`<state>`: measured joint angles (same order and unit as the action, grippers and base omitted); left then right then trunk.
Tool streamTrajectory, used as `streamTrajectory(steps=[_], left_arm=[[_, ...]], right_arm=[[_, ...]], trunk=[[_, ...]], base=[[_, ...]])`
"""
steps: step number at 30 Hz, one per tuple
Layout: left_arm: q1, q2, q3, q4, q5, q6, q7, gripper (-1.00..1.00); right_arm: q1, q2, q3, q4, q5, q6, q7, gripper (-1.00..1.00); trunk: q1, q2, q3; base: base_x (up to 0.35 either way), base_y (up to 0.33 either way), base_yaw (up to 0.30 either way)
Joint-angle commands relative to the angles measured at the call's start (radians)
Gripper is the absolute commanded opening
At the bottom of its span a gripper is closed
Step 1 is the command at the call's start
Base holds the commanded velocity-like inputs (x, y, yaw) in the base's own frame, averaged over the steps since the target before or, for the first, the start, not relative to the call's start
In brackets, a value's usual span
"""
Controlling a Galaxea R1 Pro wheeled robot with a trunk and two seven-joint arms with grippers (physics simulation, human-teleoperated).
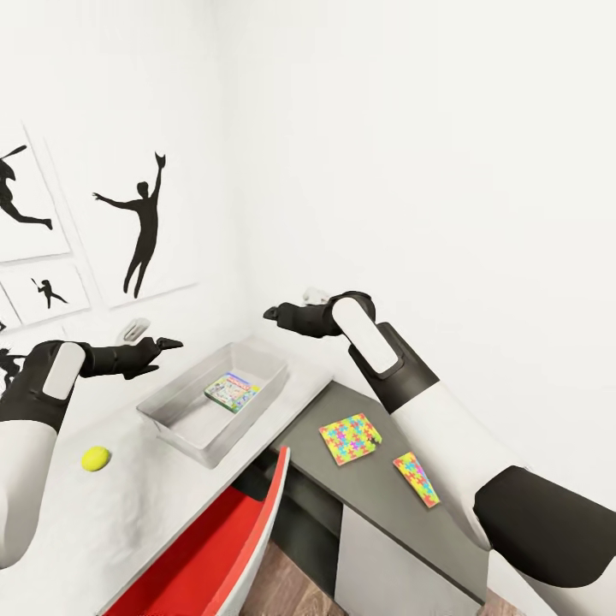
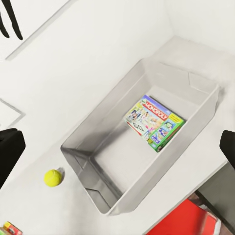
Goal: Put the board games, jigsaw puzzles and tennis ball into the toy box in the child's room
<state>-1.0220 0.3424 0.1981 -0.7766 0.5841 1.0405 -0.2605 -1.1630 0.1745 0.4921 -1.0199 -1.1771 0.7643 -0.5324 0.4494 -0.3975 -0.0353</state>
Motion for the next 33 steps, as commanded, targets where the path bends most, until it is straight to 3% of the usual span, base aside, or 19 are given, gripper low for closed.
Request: streamTrajectory(steps=[1,13,33], left_arm=[[-0.001,0.000,0.003,0.000,-0.010,0.004,-0.011,1.00],[-0.001,0.015,0.003,0.000,-0.009,0.004,-0.011,1.00],[-0.001,0.017,0.003,0.000,-0.010,0.004,-0.011,1.00]], right_arm=[[-0.001,0.000,0.001,-0.001,-0.010,-0.001,-0.011,1.00],[0.000,0.000,0.004,-0.004,-0.010,-0.052,-0.011,1.00],[0.000,0.000,0.005,-0.003,-0.010,-0.057,-0.010,1.00]], trunk=[[0.001,-0.002,-0.003],[0.001,-0.002,0.011],[0.001,-0.002,0.024]], base=[[-0.036,0.030,0.000],[-0.014,0.011,0.000],[-0.045,0.038,0.000]])
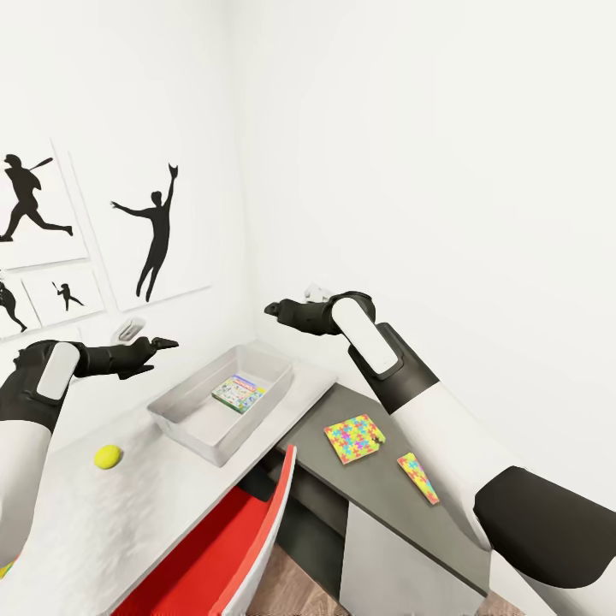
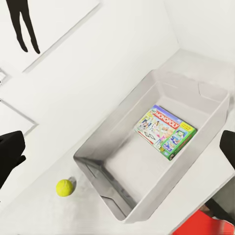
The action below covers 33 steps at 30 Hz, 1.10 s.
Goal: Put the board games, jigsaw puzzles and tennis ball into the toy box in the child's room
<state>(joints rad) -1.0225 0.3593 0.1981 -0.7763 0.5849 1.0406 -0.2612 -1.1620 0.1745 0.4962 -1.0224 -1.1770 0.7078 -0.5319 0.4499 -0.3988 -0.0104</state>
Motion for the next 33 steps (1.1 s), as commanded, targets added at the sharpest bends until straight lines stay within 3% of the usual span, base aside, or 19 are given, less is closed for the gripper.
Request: streamTrajectory(steps=[1,7,20,33], left_arm=[[-0.001,0.000,0.003,0.000,-0.010,0.004,-0.010,1.00],[-0.001,0.001,0.003,0.000,-0.011,0.004,-0.010,1.00],[0.000,0.001,0.003,0.000,-0.010,0.004,-0.012,1.00],[0.001,0.001,0.003,-0.001,-0.010,0.004,-0.012,1.00]], right_arm=[[-0.001,0.000,0.001,-0.001,-0.010,0.000,-0.010,1.00],[-0.001,0.000,0.002,0.000,-0.010,-0.001,-0.011,1.00],[-0.001,0.000,0.000,0.005,-0.010,0.002,-0.010,1.00],[-0.001,0.000,0.000,0.007,-0.010,0.002,-0.010,1.00]], trunk=[[0.000,-0.001,-0.001],[0.000,-0.001,-0.001],[0.000,-0.001,-0.001],[0.000,-0.001,-0.001]], base=[[-0.140,0.000,0.000],[-0.067,0.001,-0.084],[-0.039,0.096,-0.264],[-0.215,0.043,-0.281]])
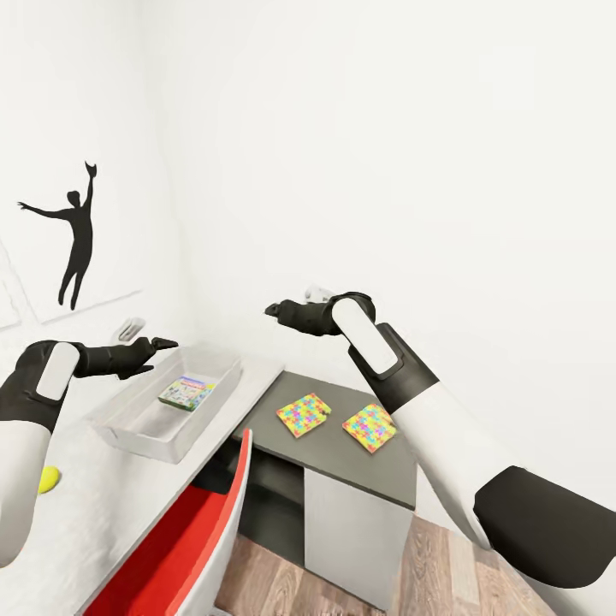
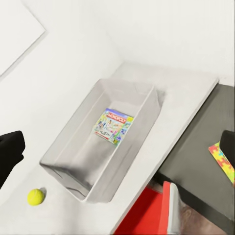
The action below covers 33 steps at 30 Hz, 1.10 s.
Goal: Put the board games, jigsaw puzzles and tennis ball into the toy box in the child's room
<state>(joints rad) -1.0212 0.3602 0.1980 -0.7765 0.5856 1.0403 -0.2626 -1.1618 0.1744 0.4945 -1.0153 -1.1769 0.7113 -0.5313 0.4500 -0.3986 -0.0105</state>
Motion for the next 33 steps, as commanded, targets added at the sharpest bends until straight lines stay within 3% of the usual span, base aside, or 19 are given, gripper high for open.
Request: streamTrajectory(steps=[1,12,27,33], left_arm=[[0.000,0.000,0.003,0.000,-0.010,0.004,-0.010,1.00],[0.000,-0.001,0.003,0.000,-0.010,0.004,-0.010,1.00],[0.000,-0.001,0.003,0.000,-0.010,0.004,-0.010,1.00],[0.000,-0.001,0.003,0.000,-0.010,0.004,-0.010,1.00]], right_arm=[[-0.001,0.000,0.001,0.000,-0.010,-0.001,-0.010,1.00],[-0.001,0.000,0.001,0.001,-0.010,-0.003,-0.010,1.00],[0.016,0.000,-0.002,0.003,-0.010,-0.002,-0.010,1.00],[0.019,-0.026,-0.001,0.003,-0.013,-0.001,-0.009,1.00]], trunk=[[0.000,-0.001,-0.001],[0.000,-0.001,-0.001],[0.000,-0.001,0.001],[0.000,-0.001,0.004]], base=[[-0.265,0.005,-0.281],[-0.256,0.001,-0.281],[-0.122,0.000,-0.281],[-0.216,0.000,-0.281]])
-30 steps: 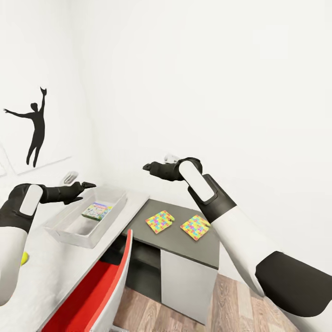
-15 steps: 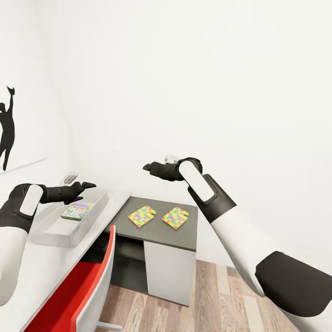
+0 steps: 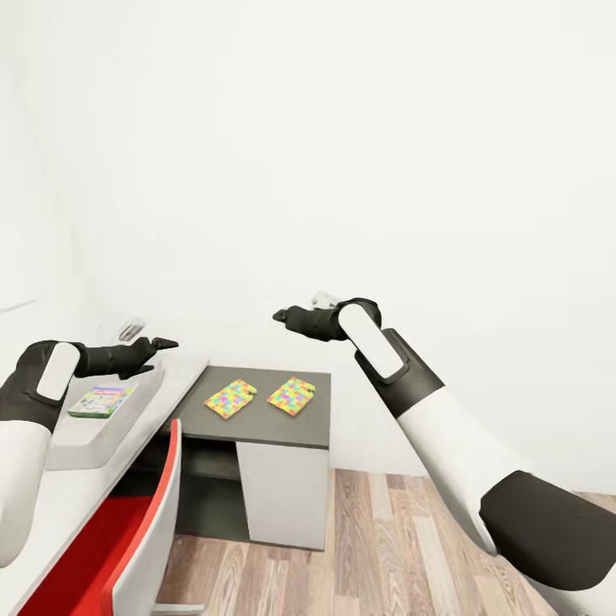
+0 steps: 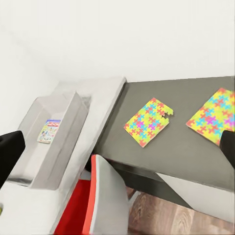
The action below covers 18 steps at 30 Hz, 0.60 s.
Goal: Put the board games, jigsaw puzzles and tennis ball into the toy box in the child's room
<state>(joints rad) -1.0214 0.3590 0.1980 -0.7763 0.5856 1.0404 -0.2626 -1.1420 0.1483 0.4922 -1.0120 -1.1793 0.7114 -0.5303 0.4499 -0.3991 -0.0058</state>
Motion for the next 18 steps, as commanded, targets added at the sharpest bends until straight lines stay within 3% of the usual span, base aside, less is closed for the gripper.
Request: streamTrajectory(steps=[1,15,18], left_arm=[[0.000,0.000,0.003,0.000,-0.010,0.004,-0.010,1.00],[0.000,0.000,0.003,0.000,-0.010,0.004,-0.009,1.00],[0.000,0.000,0.003,0.000,-0.010,0.004,-0.009,1.00]], right_arm=[[0.000,-0.003,0.001,0.000,-0.010,-0.001,-0.010,1.00],[0.025,-0.011,-0.001,0.001,-0.008,-0.003,-0.010,1.00],[0.036,-0.031,0.000,0.000,-0.009,-0.004,-0.010,1.00]], trunk=[[0.000,-0.001,0.000],[0.000,-0.001,0.007],[0.000,-0.001,0.008]], base=[[-0.152,0.000,-0.281],[-0.107,0.000,-0.281],[-0.117,0.000,-0.281]])
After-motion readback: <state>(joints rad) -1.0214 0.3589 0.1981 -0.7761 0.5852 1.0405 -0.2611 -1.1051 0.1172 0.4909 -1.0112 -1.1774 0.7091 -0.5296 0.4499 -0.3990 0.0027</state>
